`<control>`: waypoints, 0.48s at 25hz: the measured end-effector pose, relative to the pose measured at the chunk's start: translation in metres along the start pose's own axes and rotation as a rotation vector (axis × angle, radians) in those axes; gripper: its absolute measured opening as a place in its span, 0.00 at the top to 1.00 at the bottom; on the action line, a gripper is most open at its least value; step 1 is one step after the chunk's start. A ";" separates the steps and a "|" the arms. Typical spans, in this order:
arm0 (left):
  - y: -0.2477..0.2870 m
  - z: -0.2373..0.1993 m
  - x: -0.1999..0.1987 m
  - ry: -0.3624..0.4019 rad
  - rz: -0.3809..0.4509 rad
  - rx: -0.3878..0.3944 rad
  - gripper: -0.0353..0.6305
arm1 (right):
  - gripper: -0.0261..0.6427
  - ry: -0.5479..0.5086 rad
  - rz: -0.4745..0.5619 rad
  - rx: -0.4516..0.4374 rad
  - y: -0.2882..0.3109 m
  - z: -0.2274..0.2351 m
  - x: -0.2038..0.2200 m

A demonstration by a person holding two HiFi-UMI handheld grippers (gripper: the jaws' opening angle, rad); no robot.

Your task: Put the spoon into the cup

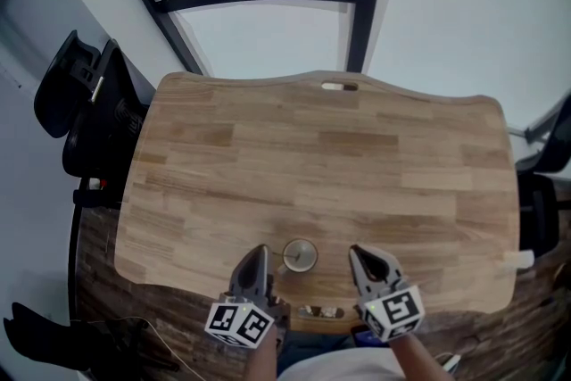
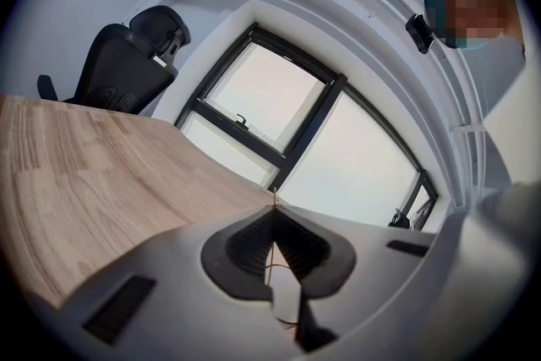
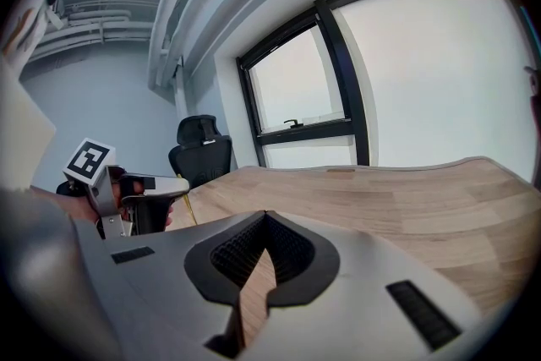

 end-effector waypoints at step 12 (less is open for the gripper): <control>0.004 -0.005 0.008 -0.018 -0.008 -0.009 0.94 | 0.97 0.000 -0.009 -0.020 0.002 0.003 0.007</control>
Point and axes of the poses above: the fingertips, and each gripper's own axes: y forward along the fingers, z to its right, x out of its underside, the point moved 1 cm from there along -y, backward along the fingers, and after that the axes turned 5 degrees about z, right-handed, at the moved point
